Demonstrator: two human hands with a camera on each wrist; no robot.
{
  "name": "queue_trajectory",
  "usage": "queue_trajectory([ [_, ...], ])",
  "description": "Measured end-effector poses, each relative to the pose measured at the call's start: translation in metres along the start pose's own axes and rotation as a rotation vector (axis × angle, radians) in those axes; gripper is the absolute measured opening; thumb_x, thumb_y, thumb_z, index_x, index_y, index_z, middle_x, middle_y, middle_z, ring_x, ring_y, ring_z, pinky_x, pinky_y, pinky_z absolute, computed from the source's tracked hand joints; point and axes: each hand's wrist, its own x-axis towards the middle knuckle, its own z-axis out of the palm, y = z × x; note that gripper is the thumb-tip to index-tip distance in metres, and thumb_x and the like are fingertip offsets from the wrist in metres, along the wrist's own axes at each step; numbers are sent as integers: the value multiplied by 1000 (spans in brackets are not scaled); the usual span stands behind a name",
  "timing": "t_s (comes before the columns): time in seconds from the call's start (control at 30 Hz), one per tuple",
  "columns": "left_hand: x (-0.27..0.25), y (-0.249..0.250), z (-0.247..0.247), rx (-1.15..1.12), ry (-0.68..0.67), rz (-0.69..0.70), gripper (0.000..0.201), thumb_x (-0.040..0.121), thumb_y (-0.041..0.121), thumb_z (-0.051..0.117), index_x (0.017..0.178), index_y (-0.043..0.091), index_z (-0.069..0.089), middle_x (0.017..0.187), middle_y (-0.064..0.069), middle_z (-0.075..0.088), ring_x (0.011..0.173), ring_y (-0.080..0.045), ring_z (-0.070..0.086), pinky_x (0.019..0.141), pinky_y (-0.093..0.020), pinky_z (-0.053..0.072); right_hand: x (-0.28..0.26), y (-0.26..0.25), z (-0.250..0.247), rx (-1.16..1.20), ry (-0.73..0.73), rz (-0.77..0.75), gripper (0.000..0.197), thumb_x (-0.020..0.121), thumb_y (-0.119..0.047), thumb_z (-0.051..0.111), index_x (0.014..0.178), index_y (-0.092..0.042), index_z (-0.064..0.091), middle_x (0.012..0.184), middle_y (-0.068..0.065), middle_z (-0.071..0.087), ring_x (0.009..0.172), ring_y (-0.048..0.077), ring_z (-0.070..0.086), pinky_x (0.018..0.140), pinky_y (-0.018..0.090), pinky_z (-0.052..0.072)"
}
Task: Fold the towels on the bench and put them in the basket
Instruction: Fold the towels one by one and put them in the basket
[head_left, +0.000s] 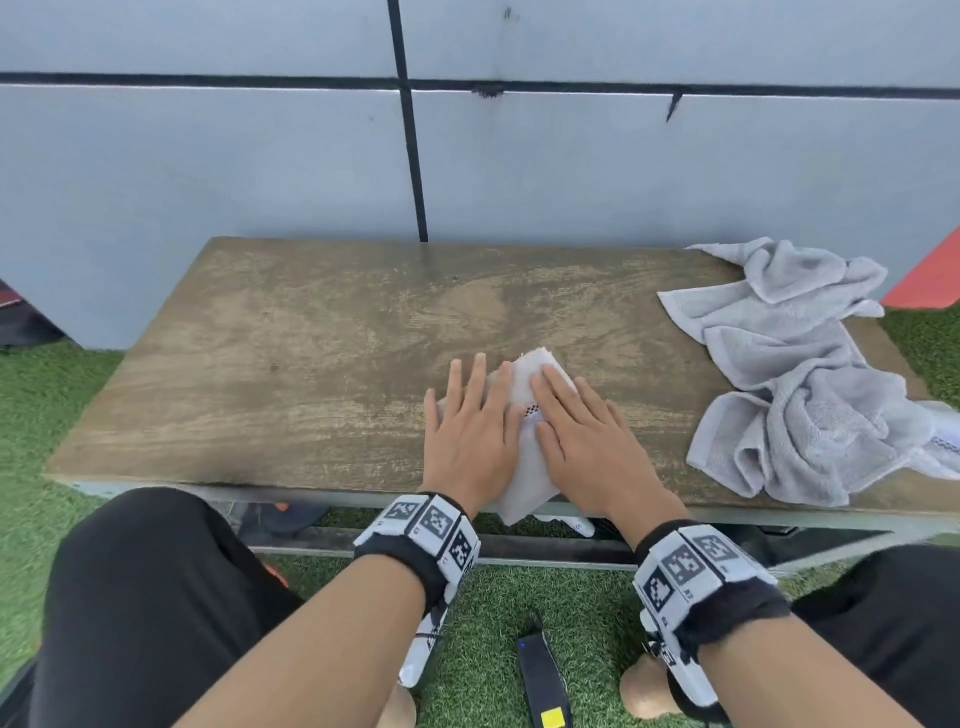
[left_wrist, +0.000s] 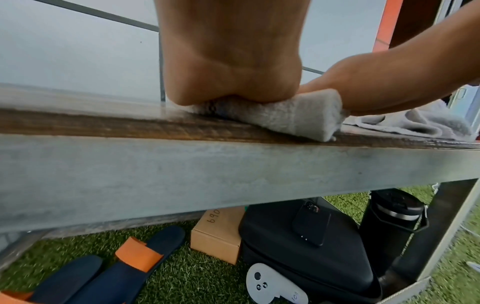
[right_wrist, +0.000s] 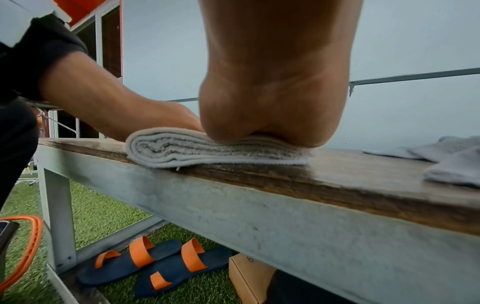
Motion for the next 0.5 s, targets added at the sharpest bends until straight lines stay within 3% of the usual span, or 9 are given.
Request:
queue_trajectory([
  [0.17,-3,-1,-4,-69,14,-120,58,105,54,18,159,37,8,169,0,-6,155,-24,-11,124,-52,0,0,-6,1,15,22,62,59,107,-45,12,161,-31,-5,167,-17,-13,156,18,-2,126,42,9],
  [0.3,-9,-1,-3,-87,89,-260,82,98,66,28,160,15,10,165,-15,12,153,-31,9,125,-47,8,0,-11,1,29,-1,115,59,106,-46,12,160,-33,-6,167,-17,-14,155,21,2,126,44,11],
  [0.37,-13,-3,-2,-95,139,-314,97,93,74,32,158,5,13,163,-16,19,152,-31,15,125,-45,11,0,-15,-3,6,-10,137,58,106,-46,13,161,-32,-3,167,-17,-12,152,27,12,123,44,18],
  [0.5,-24,-12,-7,-23,166,-343,103,86,80,37,151,0,28,159,-15,28,150,-30,22,124,-44,18,-1,-24,-10,-35,-20,193,59,106,-46,19,161,-29,3,168,-16,-4,142,35,23,116,46,30],
])
